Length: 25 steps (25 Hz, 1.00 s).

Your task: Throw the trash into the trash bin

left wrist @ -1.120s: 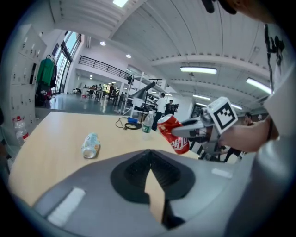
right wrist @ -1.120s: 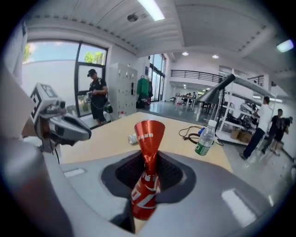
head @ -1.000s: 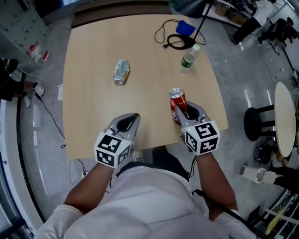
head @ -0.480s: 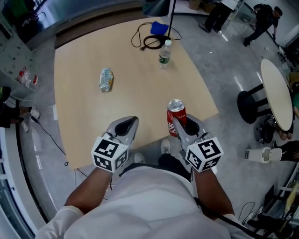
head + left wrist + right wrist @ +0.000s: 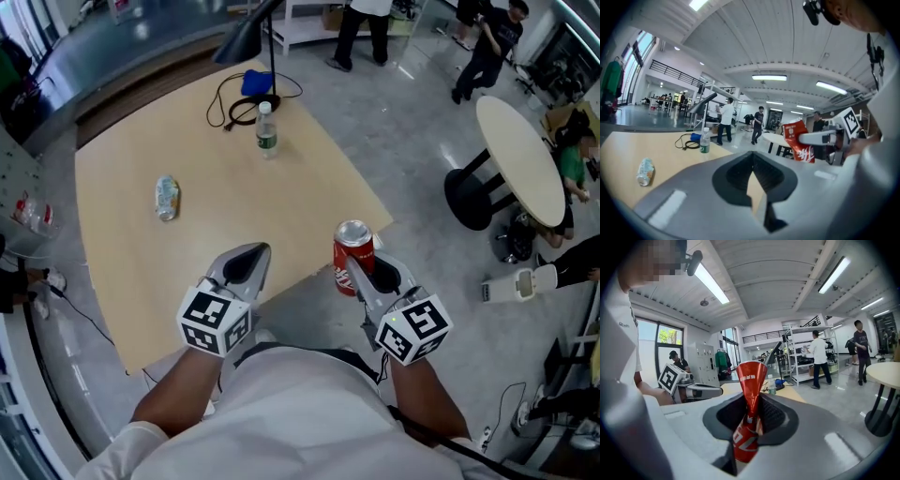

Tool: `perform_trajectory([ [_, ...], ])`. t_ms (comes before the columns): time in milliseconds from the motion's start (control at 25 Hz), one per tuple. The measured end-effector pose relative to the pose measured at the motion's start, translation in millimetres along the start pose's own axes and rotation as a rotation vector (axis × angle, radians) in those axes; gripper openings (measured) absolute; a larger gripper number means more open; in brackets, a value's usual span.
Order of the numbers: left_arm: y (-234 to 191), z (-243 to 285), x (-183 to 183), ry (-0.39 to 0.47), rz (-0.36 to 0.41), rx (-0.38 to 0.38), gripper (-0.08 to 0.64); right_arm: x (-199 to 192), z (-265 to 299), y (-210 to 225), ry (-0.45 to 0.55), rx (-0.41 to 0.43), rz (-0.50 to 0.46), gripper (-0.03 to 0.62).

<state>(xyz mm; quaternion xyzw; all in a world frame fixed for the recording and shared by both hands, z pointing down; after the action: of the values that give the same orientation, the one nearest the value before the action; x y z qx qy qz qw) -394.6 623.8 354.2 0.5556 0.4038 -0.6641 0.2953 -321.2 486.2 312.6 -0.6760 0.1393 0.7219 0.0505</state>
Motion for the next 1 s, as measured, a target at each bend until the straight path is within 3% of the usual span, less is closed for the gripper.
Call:
perform_trajectory([
  [560,167,108,-13,-0.025,0.046,-0.271,0.008,17,-162,105,0.073,-0.252,-0.006,0.074],
  [1000,315,167,-37,-0.045,0.069,-0.498,0.007,20,-305,160,0.125,-0.467,-0.018,0.074],
])
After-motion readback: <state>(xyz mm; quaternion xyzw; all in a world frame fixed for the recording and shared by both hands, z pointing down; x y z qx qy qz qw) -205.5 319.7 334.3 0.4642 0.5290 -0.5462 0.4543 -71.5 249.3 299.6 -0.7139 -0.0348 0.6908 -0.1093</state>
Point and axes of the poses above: the fingertips, and each gripper's own axes: z forward along the fingers, y to its right, x out of its top, the point moved 1 cm from there along -z, backward along the fingers, and after that the axes turned 12 degrees about y, right-handed, at the moved point
